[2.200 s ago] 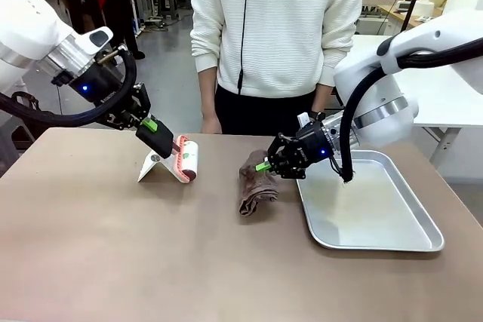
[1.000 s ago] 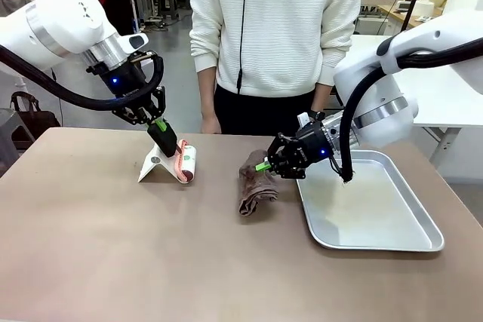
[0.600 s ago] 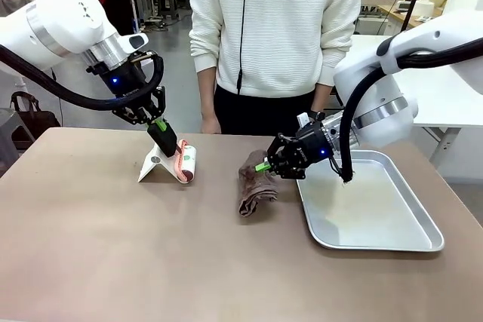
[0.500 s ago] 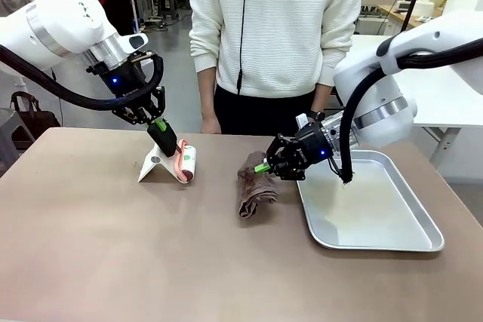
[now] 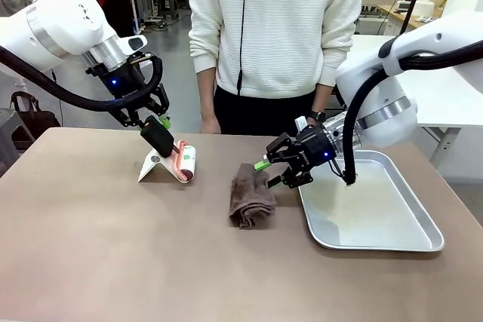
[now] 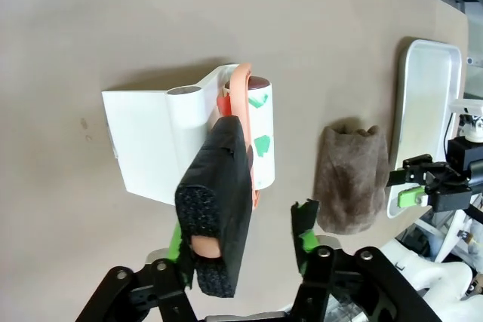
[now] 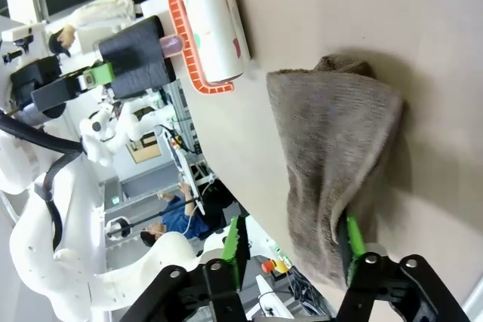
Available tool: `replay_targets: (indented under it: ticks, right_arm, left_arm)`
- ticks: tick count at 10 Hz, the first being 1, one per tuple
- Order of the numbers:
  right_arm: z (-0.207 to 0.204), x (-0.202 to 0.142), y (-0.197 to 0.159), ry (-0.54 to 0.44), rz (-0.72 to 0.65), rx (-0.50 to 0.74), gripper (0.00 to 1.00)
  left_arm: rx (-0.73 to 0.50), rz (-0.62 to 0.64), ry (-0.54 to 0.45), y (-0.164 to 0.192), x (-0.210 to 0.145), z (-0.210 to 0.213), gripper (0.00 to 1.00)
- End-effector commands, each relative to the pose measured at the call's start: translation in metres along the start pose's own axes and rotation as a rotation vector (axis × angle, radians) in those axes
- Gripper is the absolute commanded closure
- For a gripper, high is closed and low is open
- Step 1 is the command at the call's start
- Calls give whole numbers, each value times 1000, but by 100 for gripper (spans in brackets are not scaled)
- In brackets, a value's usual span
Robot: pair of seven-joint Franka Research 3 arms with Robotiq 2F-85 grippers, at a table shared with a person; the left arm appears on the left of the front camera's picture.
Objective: Clean the surface of the table.
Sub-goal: Return the Lint Roller and towel to their original positions.
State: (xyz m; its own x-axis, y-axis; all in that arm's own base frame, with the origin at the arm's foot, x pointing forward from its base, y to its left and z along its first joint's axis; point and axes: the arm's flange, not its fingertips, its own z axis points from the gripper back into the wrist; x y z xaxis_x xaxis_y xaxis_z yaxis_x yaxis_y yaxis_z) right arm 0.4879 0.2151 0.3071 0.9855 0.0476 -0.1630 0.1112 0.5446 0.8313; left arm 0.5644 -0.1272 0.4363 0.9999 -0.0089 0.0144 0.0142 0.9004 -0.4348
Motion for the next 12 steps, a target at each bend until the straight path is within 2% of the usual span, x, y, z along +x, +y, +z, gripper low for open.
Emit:
replay_targets:
  ticks: [1, 4, 7, 10, 12]
  right_arm:
    - [4, 1, 2, -24, -23, -36, 0]
    - [18, -6, 3, -51, -26, -79, 0]
    - [54, -32, 13, -80, -27, -151, 0]
    - [97, -61, 13, -108, 54, -40, 0]
    - [123, -79, 1, -68, 134, 99, 0]
  left_arm:
    - [22, 19, -11, -1, -1, 5, 0]
    - [11, 26, -33, -1, -9, 14, 0]
    - [10, 44, -71, 4, -26, 28, 0]
    - [-52, 40, -96, 21, -83, 64, 0]
    - [-245, -52, -110, 49, -145, 89, 0]
